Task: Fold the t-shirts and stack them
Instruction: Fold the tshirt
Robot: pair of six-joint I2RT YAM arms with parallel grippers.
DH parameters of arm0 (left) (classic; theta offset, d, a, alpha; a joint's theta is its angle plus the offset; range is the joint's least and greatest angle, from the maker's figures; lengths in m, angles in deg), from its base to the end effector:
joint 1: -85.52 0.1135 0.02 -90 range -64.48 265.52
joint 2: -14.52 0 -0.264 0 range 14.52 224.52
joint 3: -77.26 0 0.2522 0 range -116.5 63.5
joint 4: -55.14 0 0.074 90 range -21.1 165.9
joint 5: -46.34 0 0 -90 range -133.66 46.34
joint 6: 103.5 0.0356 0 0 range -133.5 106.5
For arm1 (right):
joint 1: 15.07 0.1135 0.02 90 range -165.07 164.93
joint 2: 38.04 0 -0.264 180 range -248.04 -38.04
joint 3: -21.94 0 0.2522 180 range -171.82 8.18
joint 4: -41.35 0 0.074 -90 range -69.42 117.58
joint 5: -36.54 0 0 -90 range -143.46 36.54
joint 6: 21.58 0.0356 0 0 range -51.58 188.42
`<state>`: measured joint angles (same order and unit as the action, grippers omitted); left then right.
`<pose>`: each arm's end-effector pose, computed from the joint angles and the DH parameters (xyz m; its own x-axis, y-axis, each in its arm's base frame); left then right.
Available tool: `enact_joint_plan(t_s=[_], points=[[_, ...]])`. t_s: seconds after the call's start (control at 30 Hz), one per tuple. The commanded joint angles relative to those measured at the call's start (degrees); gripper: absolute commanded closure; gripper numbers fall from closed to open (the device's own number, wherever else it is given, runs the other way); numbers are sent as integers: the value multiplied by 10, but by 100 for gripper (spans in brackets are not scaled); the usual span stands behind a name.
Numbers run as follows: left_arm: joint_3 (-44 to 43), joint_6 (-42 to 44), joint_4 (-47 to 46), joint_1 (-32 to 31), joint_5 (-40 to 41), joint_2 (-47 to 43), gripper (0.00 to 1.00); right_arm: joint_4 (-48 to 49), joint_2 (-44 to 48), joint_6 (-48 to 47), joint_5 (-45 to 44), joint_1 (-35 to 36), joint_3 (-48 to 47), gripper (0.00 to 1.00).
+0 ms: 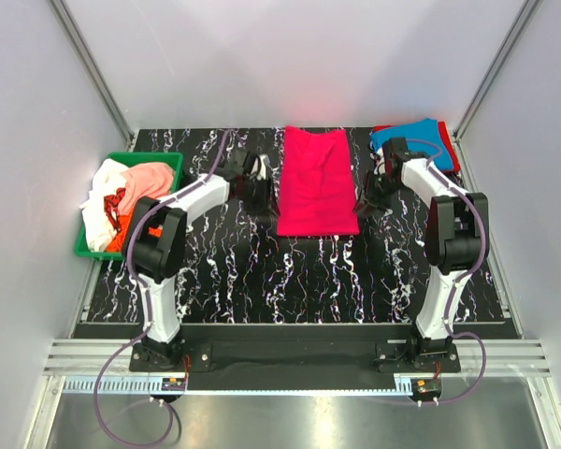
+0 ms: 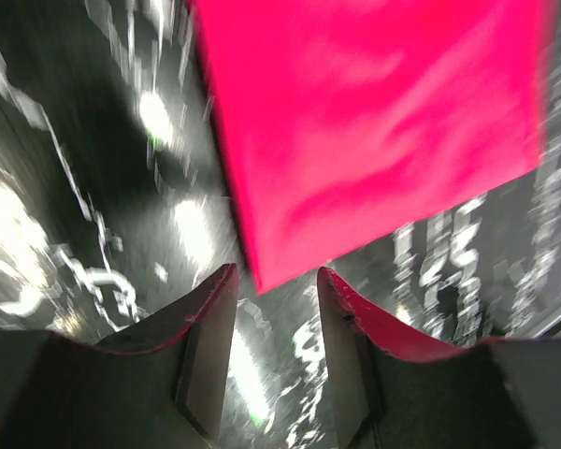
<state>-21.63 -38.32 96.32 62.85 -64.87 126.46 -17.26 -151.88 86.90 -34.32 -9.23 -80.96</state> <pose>0.3890 -0.1765 0.2145 -0.9123 -0.0431 -0.4073 0.1890 0.8381 -0.5118 0.4086 0.0535 0.2063 -0.9506 0.2038 -0.2340 0.0962 0.9105 0.4021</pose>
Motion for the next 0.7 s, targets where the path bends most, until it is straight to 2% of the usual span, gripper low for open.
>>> enact_joint_plan(t_s=[0.0, 0.13, 0.27, 0.4, 0.43, 0.47, 0.5, 0.57, 0.67], points=[[34, 14, -22, -12, -1, 7, 55, 12, 21, -28, 6, -3, 27, 58], [39, 15, -30, -18, -12, 29, 54, 23, 0, -39, 48, -4, 44, 57], [44, 16, -34, -24, -15, 49, 54, 30, 0, -44, 40, -4, 70, 58], [41, 13, -36, -29, -39, 71, 71, 53, 12, -36, 29, -4, 110, 60], [41, 12, -36, -30, -42, 73, 86, 59, 15, -34, 34, -4, 115, 61], [45, 10, -36, -32, -43, 72, 93, 65, 19, -31, 37, -4, 121, 66], [50, 9, -36, -33, -45, 68, 100, 76, 22, -29, 41, -4, 135, 86], [77, -2, -37, -33, -35, 43, 100, 90, 44, -19, 45, -4, 155, 100], [131, -10, -38, -36, -2, -11, 100, 120, 85, 12, 40, 0, 210, 100]])
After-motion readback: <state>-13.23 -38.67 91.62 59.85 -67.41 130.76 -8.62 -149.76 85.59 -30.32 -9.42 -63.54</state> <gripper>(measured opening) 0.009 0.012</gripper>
